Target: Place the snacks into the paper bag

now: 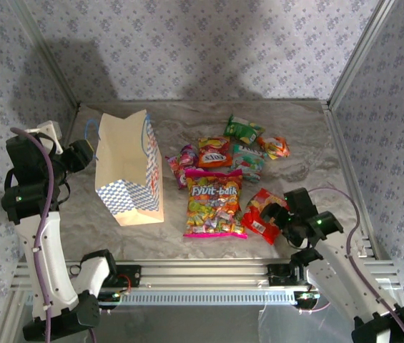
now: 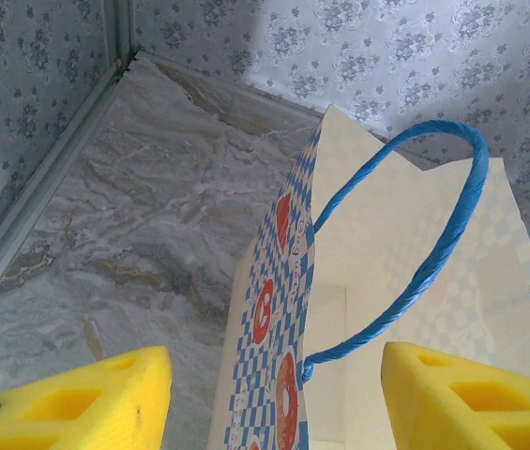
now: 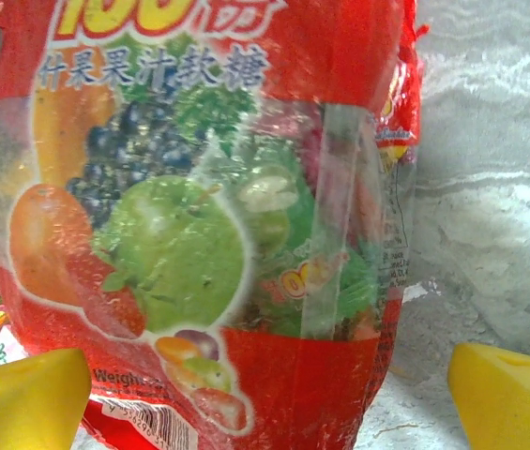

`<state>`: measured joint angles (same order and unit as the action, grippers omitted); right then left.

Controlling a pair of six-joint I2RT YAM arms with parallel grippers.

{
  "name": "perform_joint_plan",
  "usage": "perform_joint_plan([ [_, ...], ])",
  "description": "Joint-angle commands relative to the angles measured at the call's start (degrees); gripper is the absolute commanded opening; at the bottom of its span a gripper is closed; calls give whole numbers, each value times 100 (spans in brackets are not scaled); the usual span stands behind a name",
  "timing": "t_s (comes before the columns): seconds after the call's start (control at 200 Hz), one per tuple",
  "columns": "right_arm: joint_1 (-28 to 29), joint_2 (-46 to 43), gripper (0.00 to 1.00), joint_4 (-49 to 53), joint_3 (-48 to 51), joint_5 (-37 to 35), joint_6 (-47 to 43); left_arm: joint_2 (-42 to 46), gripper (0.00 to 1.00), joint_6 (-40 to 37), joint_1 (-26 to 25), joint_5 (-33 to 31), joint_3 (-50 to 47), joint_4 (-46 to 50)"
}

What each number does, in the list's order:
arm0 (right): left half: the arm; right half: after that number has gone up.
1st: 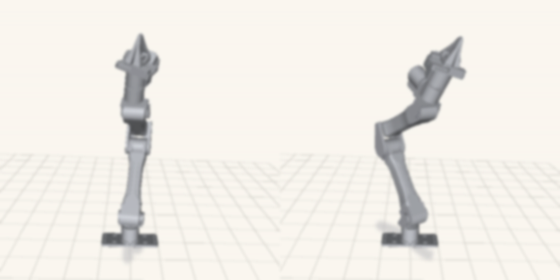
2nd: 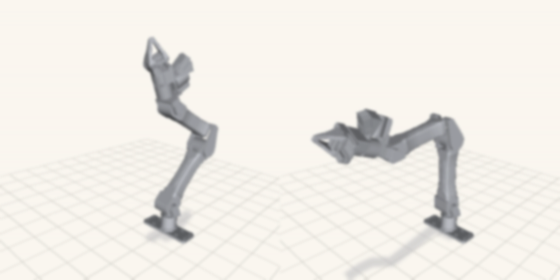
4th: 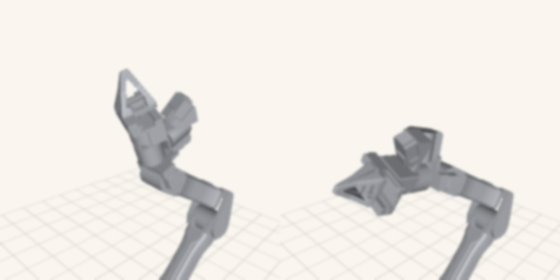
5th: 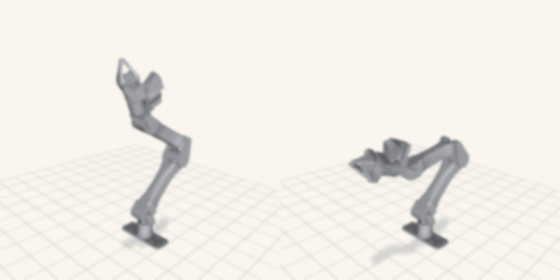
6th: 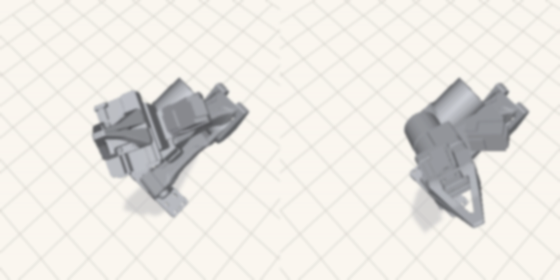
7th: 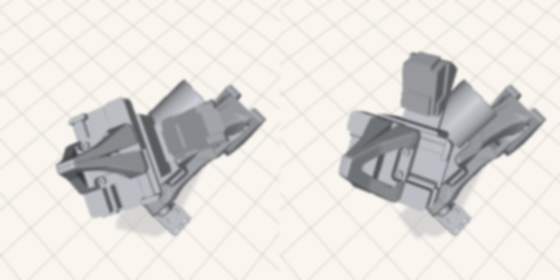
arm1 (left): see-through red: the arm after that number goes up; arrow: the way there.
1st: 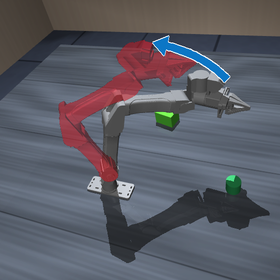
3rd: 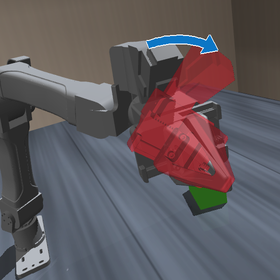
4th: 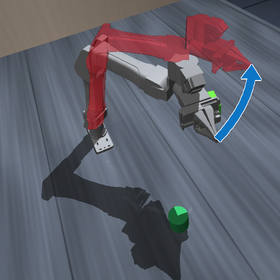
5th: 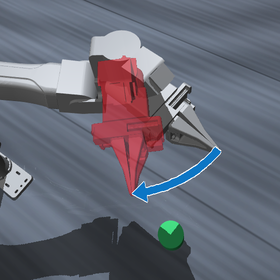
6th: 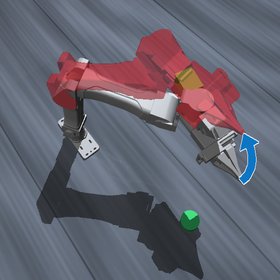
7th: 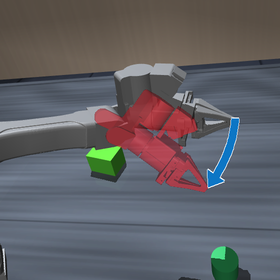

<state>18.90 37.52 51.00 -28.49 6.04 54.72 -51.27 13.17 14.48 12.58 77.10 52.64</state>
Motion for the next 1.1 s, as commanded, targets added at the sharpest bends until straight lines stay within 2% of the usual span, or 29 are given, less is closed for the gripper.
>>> perform_joint_plan([
  [0.0, -186, -104, 100, -257, 206, 465, 233, 46, 61, 17, -32, 68, 185, -124],
  [0.095, -349, -24, 100, -744, 553, 1050, -1, 55, 61, 26, -33, 69, 178, -123],
  [0.185, -486, 71, 100, -1081, 795, 1312, -65, 64, 61, 44, -31, 79, 200, -121],
  [0.385, -665, 82, 100, -1089, 959, 1371, -240, 64, 61, 88, -31, 109, 244, -138],
  [0.49, -734, 113, 100, -1383, 1087, 1613, -346, 45, 61, 143, -34, 181, 251, -168],
  [0.765, -817, 246, 100, -1919, 1282, 1707, -574, 48, 61, 133, -33, 192, 376, -90],
  [1.094, -894, 706, 100, -2137, 925, 1652, -776, 12, 61, 221, -105, 210, 406, -81],
])
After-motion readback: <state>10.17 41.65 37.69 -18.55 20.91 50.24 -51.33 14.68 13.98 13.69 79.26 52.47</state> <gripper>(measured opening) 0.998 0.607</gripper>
